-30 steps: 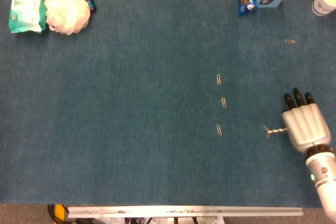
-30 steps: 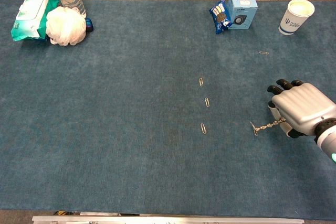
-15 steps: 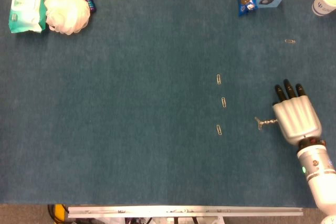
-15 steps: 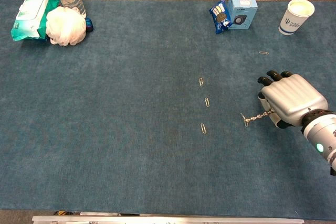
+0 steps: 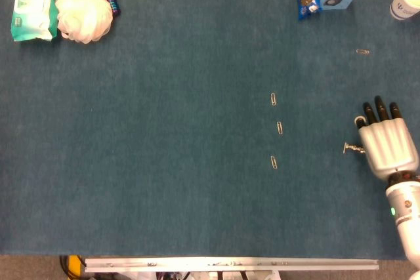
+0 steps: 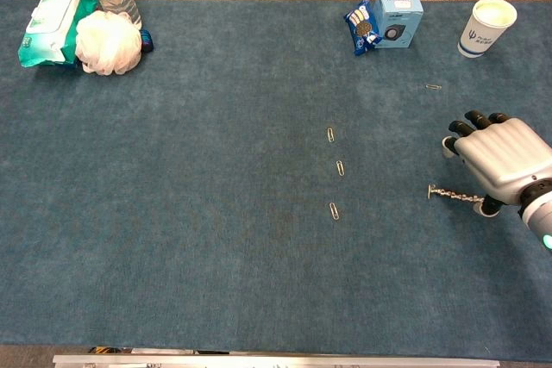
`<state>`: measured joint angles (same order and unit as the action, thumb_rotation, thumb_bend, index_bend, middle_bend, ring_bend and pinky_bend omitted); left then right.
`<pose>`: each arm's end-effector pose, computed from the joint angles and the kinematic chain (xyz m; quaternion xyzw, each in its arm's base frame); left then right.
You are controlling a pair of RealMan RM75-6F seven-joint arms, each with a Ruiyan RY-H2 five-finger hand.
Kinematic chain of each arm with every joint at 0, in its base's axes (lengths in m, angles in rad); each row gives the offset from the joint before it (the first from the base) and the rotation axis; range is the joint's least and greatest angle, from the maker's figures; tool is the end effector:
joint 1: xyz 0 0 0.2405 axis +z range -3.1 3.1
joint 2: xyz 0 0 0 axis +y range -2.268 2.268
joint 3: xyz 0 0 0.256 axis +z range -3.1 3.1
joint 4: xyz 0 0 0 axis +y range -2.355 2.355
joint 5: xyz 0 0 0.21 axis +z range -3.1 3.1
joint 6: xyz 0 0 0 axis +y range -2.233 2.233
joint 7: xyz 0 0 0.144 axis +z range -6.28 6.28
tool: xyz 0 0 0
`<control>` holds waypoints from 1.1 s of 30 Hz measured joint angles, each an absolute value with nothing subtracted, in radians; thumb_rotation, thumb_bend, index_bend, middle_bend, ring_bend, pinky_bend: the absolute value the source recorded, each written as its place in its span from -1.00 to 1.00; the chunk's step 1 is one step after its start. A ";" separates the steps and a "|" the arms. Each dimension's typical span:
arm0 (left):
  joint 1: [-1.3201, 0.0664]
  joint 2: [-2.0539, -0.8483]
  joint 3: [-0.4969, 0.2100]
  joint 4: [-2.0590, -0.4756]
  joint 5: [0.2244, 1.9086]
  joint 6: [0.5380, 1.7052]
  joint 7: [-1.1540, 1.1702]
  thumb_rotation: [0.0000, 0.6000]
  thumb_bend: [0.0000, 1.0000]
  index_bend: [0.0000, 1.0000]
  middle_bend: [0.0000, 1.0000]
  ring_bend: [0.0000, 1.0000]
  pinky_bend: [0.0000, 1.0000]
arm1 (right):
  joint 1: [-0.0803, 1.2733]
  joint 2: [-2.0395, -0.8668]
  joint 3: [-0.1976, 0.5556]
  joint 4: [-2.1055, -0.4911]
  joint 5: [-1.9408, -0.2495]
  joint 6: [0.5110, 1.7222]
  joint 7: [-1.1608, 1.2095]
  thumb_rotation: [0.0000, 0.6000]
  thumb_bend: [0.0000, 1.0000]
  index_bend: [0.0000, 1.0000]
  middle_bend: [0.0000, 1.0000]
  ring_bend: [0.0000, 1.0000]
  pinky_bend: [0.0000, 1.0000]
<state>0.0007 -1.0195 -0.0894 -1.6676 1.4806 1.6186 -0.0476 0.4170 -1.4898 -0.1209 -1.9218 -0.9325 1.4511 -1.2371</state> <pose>-0.3119 0.1606 0.2094 -0.5389 -0.3614 -0.4147 0.6380 -0.2195 -0.1899 0.0075 0.7771 -0.2816 0.0773 0.5575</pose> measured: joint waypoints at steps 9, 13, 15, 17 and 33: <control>-0.002 -1.024 -0.087 -1.664 1.481 1.612 -0.044 1.00 -0.61 -0.03 -0.25 -0.49 -0.17 | 0.376 -1.414 -0.135 -1.945 -1.054 1.493 -1.094 1.00 -0.91 -0.53 -0.73 -0.99 -0.70; -0.004 -1.027 -0.084 -1.662 1.482 1.604 -0.040 1.00 -0.61 -0.03 -0.25 -0.49 -0.17 | 0.358 -1.360 -0.147 -1.950 -1.136 1.501 -1.018 1.00 -0.91 -0.48 -0.73 -0.99 -0.70; -0.007 -1.028 -0.081 -1.661 1.479 1.594 -0.031 1.00 -0.61 -0.03 -0.25 -0.49 -0.17 | 0.345 -1.335 -0.154 -1.948 -1.183 1.511 -0.981 1.00 -0.91 -0.48 -0.73 -0.99 -0.70; -0.010 -1.032 -0.080 -1.660 1.476 1.587 -0.020 1.00 -0.61 -0.03 -0.25 -0.49 -0.17 | 0.328 -1.314 -0.159 -1.942 -1.226 1.525 -0.939 1.00 -0.91 -0.47 -0.73 -0.99 -0.70; -0.026 -1.063 -0.068 -1.655 1.469 1.551 0.028 1.00 -0.61 -0.03 -0.25 -0.49 -0.17 | 0.165 -1.204 -0.172 -1.894 -1.530 1.696 -0.687 1.00 -0.91 -0.38 -0.69 -0.99 -0.70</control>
